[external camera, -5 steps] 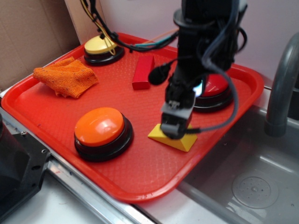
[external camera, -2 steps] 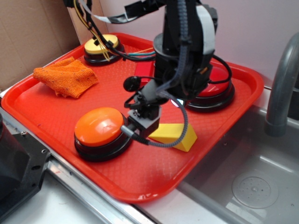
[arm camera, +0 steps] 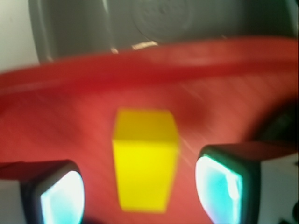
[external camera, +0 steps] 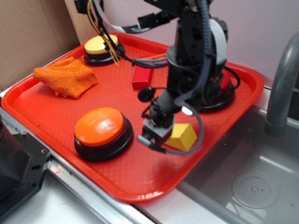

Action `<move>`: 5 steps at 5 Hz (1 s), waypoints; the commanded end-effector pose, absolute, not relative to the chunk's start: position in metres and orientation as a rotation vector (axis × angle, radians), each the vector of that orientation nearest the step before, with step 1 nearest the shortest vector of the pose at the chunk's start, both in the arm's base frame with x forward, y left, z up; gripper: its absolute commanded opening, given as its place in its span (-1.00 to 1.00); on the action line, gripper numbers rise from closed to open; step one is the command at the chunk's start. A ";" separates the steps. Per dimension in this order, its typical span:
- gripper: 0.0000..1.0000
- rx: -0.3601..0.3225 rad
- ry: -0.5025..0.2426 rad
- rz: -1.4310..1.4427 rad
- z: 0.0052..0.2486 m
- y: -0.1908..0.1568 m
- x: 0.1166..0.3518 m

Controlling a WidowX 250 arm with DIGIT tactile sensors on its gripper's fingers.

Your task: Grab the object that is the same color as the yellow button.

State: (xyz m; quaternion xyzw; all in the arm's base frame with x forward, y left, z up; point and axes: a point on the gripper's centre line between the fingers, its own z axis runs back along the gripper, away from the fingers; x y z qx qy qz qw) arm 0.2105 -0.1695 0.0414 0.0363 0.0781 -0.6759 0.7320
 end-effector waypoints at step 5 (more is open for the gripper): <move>-1.00 0.153 0.040 -1.076 0.101 -0.135 0.180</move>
